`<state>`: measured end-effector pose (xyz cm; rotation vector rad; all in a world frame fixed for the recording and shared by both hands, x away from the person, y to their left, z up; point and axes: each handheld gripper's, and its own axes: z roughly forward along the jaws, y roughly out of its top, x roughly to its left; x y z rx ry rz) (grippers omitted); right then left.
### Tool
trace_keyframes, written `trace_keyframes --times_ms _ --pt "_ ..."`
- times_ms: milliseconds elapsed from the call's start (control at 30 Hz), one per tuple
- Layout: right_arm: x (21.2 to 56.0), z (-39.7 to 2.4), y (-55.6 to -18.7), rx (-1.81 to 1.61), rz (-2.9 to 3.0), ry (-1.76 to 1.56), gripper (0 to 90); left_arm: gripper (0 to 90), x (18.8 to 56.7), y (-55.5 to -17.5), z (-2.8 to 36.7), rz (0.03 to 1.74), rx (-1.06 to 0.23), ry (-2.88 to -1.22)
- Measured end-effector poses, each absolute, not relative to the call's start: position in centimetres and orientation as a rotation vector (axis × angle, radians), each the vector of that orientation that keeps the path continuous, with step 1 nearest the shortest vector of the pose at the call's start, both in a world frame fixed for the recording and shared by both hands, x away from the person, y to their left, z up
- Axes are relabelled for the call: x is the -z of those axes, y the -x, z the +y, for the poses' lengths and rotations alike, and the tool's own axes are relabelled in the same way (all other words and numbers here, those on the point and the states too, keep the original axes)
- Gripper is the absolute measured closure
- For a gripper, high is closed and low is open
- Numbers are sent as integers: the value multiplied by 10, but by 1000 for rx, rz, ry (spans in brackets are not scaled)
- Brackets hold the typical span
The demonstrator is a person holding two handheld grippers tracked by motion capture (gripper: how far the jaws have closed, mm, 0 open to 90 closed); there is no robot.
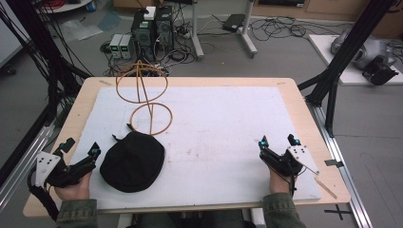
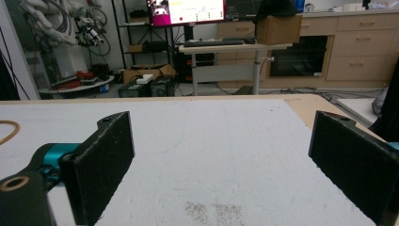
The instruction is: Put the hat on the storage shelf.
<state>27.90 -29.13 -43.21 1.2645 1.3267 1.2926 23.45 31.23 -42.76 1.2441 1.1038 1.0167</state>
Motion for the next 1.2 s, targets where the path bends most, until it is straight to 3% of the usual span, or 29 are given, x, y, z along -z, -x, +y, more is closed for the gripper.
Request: trace_keyframes --times_ms 1200 --pt "433 -292 -280 -1299 1330 -1277 64 153 426 -233 310 1072 -1012 -1252"
